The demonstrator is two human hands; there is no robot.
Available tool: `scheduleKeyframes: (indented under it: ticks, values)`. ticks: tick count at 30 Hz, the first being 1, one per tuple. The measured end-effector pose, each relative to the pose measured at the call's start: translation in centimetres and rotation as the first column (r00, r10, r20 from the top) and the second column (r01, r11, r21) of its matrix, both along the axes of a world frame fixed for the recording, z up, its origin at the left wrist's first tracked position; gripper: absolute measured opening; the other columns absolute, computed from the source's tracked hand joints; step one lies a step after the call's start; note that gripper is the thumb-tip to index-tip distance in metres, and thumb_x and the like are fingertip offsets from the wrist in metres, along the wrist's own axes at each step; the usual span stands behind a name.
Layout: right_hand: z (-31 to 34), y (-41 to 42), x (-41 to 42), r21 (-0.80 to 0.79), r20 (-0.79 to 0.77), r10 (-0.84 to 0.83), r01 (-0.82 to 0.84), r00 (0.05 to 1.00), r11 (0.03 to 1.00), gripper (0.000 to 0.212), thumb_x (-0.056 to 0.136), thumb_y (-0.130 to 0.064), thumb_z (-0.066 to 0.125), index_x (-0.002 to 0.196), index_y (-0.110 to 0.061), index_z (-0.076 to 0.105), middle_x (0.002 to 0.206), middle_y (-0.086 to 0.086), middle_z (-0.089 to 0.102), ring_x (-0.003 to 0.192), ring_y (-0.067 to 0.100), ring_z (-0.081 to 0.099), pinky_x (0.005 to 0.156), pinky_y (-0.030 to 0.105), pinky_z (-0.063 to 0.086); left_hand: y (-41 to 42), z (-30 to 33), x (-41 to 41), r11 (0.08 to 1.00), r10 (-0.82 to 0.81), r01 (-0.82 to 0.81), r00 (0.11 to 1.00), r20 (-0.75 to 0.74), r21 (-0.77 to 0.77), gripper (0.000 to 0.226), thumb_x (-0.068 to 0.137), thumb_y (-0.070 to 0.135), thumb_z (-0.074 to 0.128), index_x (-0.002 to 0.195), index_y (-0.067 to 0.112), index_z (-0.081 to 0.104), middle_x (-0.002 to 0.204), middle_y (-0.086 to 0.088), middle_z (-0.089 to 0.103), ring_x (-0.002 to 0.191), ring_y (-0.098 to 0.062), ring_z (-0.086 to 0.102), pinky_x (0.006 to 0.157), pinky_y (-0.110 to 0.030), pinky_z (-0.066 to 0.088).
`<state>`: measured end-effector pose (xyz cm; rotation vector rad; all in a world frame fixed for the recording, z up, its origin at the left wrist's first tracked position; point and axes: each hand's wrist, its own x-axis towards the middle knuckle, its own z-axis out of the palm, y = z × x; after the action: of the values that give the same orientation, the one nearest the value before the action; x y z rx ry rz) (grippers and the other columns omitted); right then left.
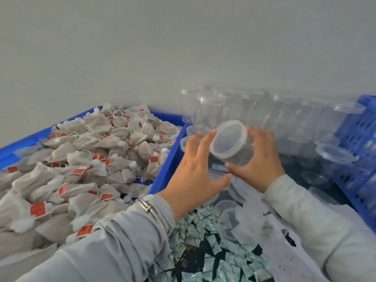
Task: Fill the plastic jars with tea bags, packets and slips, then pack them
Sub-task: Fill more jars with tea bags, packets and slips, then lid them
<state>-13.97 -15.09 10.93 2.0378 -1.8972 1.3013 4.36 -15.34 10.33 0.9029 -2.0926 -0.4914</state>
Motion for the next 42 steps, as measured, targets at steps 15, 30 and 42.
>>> scheduleKeyframes:
  ticks: [15, 30, 42]
  values:
    - [-4.8, 8.6, 1.0, -0.250, -0.308, -0.110, 0.031, 0.945, 0.968, 0.073, 0.061, -0.041, 0.069, 0.123, -0.014, 0.043, 0.120, 0.007, 0.061, 0.111, 0.028, 0.054, 0.093, 0.044, 0.041, 2.3, 1.2, -0.2, 0.978, -0.117, 0.068, 0.961, 0.250, 0.196, 0.076, 0.057, 0.065, 0.073, 0.119, 0.031, 0.048, 0.095, 0.025, 0.052, 0.087, 0.004, 0.055, 0.072, -0.013, 0.042]
    - [-8.1, 9.0, 0.1, -0.453, -0.078, -0.535, 0.448, 0.841, 0.771, 0.076, 0.059, -0.013, 0.070, 0.128, -0.011, 0.040, 0.131, 0.016, 0.053, 0.125, 0.029, 0.038, 0.108, 0.056, 0.021, 1.2, 1.2, -0.8, 0.556, 0.192, -0.044, 0.978, -0.077, 0.830, 0.061, 0.073, 0.073, 0.050, 0.085, 0.014, 0.052, 0.073, -0.012, 0.061, 0.050, -0.018, 0.058, 0.049, -0.025, 0.050]
    - [-8.5, 9.9, 0.4, -0.375, 0.218, -0.368, 0.426, 0.904, 0.824, 0.105, 0.050, -0.016, 0.094, 0.136, -0.009, 0.034, 0.136, 0.014, 0.044, 0.129, 0.024, 0.035, 0.105, 0.058, 0.033, 0.5, 0.4, -0.3, 0.734, 0.139, -0.072, 0.989, -0.045, 0.676, 0.086, 0.058, 0.024, 0.085, 0.130, 0.028, 0.039, 0.078, 0.000, 0.053, 0.064, -0.015, 0.059, 0.087, -0.045, 0.054]
